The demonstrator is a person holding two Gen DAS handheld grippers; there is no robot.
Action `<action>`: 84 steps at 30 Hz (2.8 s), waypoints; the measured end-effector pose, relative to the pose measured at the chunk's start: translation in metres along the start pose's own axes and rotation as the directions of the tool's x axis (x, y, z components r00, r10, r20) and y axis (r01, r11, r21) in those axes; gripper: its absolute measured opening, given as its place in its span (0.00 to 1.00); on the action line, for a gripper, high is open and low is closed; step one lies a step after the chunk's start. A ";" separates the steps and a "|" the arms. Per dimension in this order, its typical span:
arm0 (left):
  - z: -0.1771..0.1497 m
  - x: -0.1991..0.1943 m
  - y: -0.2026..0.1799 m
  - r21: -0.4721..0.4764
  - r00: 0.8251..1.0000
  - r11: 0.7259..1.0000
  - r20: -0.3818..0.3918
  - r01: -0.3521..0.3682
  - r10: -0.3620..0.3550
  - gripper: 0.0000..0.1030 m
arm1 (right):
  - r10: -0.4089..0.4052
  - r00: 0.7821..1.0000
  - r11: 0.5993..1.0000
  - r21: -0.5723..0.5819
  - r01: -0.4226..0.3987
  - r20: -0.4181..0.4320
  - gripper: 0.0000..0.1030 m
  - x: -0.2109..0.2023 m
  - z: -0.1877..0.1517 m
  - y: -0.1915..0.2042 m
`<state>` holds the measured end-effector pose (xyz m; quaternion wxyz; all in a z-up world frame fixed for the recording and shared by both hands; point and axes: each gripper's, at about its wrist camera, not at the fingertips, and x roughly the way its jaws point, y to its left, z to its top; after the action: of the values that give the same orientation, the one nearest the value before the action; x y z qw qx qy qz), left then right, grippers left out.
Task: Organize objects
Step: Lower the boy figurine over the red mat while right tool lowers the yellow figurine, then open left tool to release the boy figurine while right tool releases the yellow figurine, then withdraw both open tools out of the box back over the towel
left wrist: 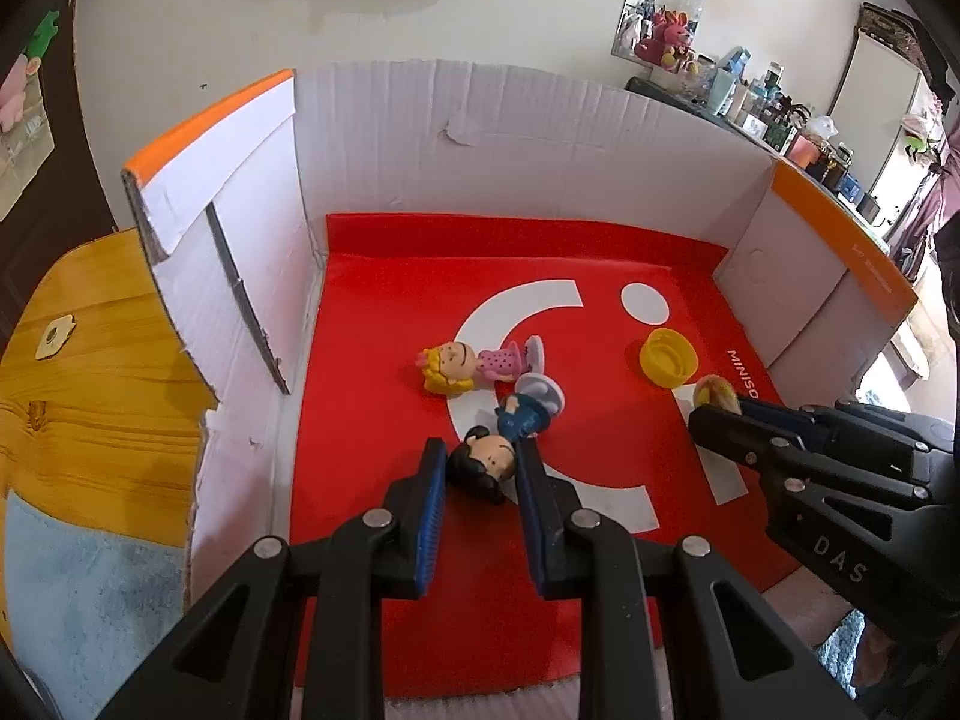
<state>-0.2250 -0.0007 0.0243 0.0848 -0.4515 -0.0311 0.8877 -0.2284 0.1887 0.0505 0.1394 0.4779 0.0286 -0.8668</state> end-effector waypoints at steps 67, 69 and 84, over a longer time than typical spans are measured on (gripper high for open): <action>-0.002 -0.016 -0.012 0.027 0.999 1.000 0.035 -0.009 0.008 0.33 | 0.022 0.999 0.999 0.033 -0.024 0.037 0.43 -0.017 -0.005 -0.003; -0.003 -0.019 -0.013 0.028 0.999 1.000 0.043 -0.013 0.012 0.38 | 0.023 0.999 0.999 0.031 -0.025 0.041 0.43 -0.020 -0.006 -0.002; -0.013 -0.046 -0.014 0.031 0.996 0.999 0.084 -0.026 0.023 0.47 | 0.020 0.996 1.000 0.012 -0.021 0.082 0.56 -0.039 -0.010 0.009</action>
<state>-0.1867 0.0043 0.0550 0.0797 -0.4127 -0.0146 0.9073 -0.1975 0.1900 0.0784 0.1462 0.4432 0.0126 -0.8843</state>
